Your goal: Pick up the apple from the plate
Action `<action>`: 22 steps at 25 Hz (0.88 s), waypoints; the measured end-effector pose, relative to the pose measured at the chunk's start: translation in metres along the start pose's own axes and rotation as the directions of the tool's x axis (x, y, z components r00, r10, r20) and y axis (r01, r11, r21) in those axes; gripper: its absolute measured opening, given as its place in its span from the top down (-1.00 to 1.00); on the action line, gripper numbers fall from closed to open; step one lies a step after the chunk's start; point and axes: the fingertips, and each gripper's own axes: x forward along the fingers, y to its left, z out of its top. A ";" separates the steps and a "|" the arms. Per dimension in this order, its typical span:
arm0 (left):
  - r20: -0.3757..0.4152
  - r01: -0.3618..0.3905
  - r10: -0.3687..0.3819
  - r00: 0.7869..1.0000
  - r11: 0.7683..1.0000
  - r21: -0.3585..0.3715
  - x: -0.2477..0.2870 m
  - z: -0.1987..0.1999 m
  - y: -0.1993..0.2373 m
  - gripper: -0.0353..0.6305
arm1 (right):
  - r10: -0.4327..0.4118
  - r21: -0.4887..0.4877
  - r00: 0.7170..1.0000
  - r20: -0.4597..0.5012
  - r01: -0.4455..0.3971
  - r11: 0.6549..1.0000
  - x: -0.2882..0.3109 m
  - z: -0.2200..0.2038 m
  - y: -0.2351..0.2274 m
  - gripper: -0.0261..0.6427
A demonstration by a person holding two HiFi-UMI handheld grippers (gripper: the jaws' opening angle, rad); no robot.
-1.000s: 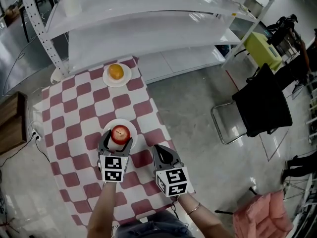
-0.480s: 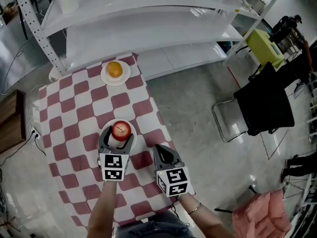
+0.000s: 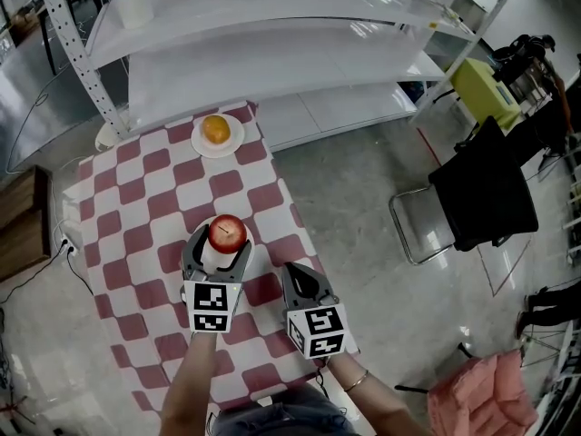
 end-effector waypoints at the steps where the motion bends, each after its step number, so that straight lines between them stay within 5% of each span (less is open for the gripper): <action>1: 0.005 -0.001 0.001 1.000 1.000 0.001 -0.004 0.003 0.000 -0.16 | 0.000 -0.001 1.000 0.006 0.000 1.000 -0.002 0.002 0.002 0.89; 22: 0.099 -0.015 0.015 0.995 1.000 -0.005 -0.100 0.036 -0.002 -0.16 | -0.034 -0.053 0.991 0.129 0.041 0.998 -0.066 0.031 0.049 0.89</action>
